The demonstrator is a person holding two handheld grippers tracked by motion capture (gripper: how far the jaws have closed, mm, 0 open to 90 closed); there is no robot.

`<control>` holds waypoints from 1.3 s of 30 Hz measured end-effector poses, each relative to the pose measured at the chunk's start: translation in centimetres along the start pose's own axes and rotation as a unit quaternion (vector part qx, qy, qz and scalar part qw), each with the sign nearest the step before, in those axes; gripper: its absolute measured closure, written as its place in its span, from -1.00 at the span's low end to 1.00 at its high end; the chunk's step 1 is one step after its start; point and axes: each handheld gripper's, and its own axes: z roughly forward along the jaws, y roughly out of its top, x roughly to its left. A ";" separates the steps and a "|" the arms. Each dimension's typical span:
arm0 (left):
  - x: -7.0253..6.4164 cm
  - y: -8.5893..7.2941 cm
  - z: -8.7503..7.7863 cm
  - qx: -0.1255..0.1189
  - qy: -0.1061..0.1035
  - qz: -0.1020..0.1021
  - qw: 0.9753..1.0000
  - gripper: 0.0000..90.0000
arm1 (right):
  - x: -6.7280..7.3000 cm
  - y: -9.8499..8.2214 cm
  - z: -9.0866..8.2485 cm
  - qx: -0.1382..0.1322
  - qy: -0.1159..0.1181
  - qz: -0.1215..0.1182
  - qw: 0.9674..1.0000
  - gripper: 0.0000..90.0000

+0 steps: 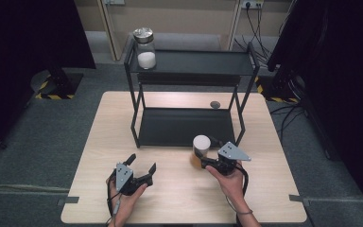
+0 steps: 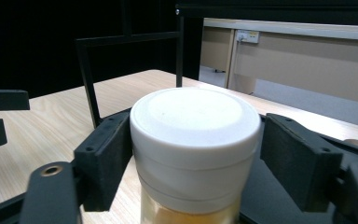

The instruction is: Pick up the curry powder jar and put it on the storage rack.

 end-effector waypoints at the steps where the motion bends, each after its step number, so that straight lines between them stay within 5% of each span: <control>1: 0.0 0.0 0.0 0.000 -0.001 -0.001 1.000 -0.74 | 0.0 0.0 0.1 0.000 0.001 -0.001 1.000 -0.37; 17: 0.0 0.1 0.1 0.004 -0.003 0.006 1.000 -0.75 | 0.4 0.1 0.1 0.001 -0.006 -0.001 1.000 -0.25; 39: 0.1 0.2 0.1 0.004 -0.005 0.003 1.000 -0.75 | 0.1 1.5 -3.7 -0.051 -0.042 0.005 0.998 -0.25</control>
